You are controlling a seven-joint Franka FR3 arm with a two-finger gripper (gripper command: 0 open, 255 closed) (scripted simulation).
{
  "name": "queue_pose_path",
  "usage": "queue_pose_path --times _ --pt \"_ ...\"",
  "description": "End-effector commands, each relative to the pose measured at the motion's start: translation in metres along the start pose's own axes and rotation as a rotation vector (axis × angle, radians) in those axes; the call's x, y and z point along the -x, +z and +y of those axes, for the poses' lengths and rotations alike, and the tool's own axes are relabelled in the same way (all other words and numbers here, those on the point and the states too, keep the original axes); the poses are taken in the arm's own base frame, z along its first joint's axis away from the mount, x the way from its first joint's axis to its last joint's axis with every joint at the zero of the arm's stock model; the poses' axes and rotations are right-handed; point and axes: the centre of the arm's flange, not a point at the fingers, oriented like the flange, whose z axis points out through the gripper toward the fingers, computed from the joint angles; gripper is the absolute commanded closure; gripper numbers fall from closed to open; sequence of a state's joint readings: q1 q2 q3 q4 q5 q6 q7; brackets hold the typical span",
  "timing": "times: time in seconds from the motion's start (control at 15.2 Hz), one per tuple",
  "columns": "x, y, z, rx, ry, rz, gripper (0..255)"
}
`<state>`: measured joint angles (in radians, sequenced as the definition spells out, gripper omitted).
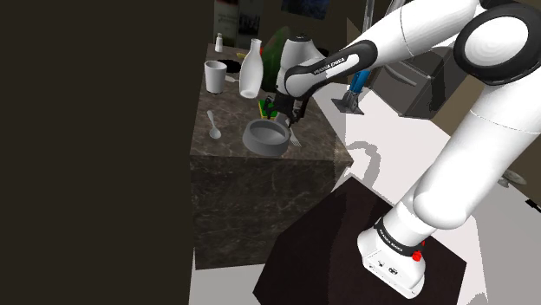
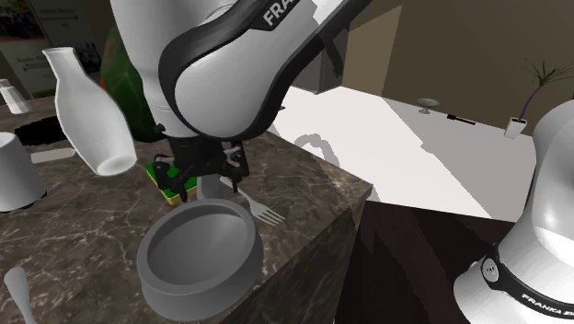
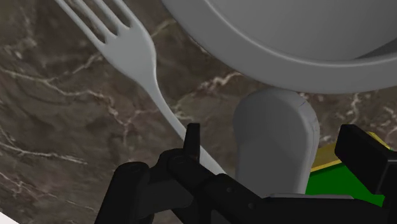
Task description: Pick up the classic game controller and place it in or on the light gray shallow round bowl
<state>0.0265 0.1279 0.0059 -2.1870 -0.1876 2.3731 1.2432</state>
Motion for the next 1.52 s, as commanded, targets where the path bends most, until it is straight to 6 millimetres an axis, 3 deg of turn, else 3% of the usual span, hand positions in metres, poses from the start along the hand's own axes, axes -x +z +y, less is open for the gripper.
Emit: queue_pose_path --times 0.0,0.07,0.66,1.45 --pt "0.0 0.0 0.0 0.0 0.0 0.0 0" --pt "0.0 0.0 0.0 0.0 0.0 0.0 255" --pt "0.0 0.0 0.0 0.0 0.0 0.0 255" --pt "-0.009 -0.063 0.0 0.0 0.0 0.0 255"
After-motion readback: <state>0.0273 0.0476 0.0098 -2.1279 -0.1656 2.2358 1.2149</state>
